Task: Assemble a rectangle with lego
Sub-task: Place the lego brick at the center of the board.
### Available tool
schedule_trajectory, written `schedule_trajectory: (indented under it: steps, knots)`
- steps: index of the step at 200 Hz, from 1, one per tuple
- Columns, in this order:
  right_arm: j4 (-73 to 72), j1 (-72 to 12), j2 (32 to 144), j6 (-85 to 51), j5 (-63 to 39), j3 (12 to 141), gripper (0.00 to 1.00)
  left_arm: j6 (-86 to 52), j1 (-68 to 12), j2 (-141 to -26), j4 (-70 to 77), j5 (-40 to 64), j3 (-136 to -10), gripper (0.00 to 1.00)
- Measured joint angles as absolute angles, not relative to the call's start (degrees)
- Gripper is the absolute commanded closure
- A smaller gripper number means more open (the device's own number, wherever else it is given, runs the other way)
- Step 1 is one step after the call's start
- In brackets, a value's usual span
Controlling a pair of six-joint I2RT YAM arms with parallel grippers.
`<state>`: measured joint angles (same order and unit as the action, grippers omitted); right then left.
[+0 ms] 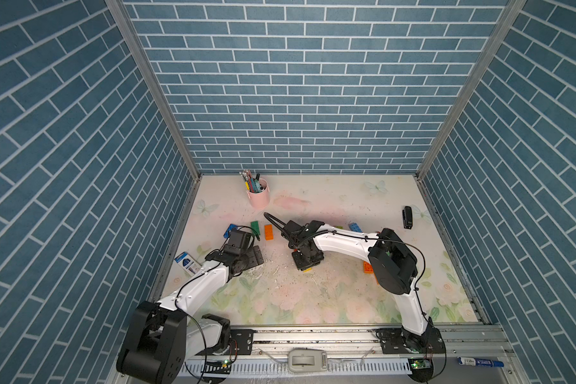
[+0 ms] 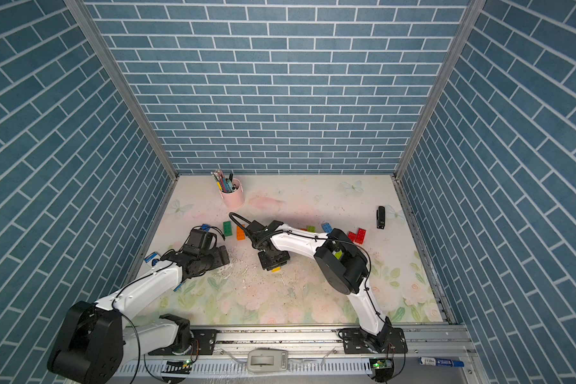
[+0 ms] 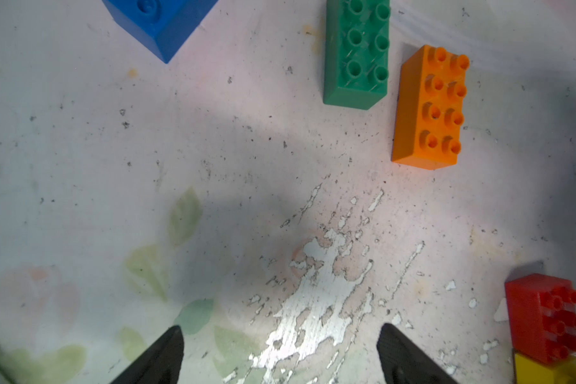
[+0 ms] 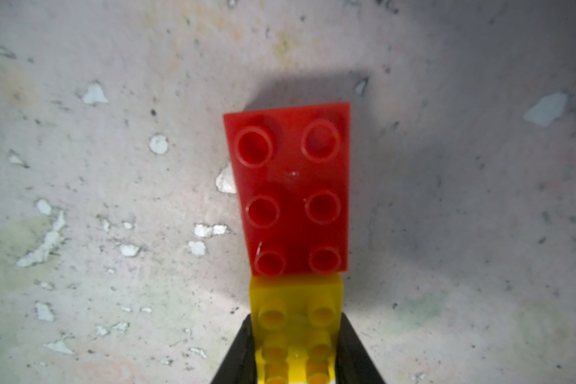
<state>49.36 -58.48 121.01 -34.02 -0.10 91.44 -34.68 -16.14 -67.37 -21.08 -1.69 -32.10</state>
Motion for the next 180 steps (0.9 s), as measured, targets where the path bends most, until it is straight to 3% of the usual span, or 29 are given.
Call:
schedule_trajectory:
  steps: [57, 112, 180]
  knots:
    - [50.28, -58.46, 121.64, -34.02, 0.10, 92.47, 0.84, -34.65, -16.14, -67.79, -20.99, -1.19, -32.10, 0.07]
    - [50.78, -58.46, 122.15, -33.98, 0.38, 93.21, 0.61, -34.50, -16.14, -67.81, -20.88, -1.06, -32.10, 0.07]
    - [49.63, -58.35, 122.69, -33.08, 0.34, 93.14, 0.55, -34.52, -16.29, -65.47, -20.91, -0.21, -32.10, 0.08]
